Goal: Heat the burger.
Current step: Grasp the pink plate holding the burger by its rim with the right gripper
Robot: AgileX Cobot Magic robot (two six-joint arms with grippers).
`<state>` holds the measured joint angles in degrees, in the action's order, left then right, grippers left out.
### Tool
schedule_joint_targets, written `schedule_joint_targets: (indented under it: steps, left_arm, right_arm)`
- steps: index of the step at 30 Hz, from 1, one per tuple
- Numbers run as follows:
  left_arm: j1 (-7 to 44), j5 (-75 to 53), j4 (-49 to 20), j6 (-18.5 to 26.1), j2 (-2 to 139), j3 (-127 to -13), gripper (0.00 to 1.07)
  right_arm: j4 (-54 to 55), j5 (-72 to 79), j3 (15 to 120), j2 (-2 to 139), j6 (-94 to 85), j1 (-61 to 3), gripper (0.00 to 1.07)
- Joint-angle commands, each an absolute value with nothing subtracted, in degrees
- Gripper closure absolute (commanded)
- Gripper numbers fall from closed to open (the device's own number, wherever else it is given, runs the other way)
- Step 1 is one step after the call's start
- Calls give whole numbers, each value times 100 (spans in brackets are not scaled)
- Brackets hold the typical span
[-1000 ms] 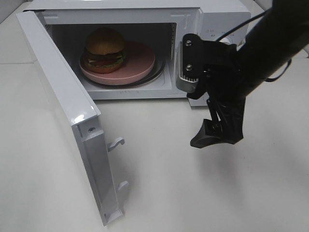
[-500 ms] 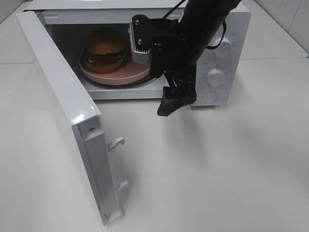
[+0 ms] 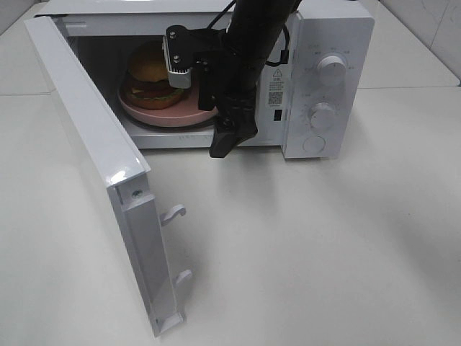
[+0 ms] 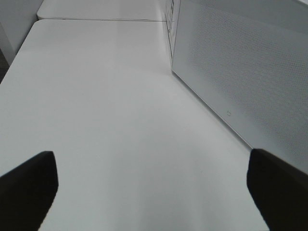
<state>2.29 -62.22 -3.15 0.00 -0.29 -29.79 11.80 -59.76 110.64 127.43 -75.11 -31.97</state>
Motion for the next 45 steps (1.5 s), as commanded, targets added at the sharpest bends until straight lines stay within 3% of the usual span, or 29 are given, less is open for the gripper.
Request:
schedule_joint_targets:
  steps: [1, 17, 45]
  left_arm:
    - [264, -6142, -332, 0, -57, -2956, 6]
    - [264, -6142, -332, 0, -57, -2956, 6]
    - [264, -6142, -332, 0, -57, -2956, 6]
  right_arm:
    - [1209, -6119, 11476, 13052, -7569, -3214, 17]
    - [1232, -5970, 12433, 13848, -7460, -3214, 20]
    - [1238, -5260, 12794, 14232, -6990, -3231, 26]
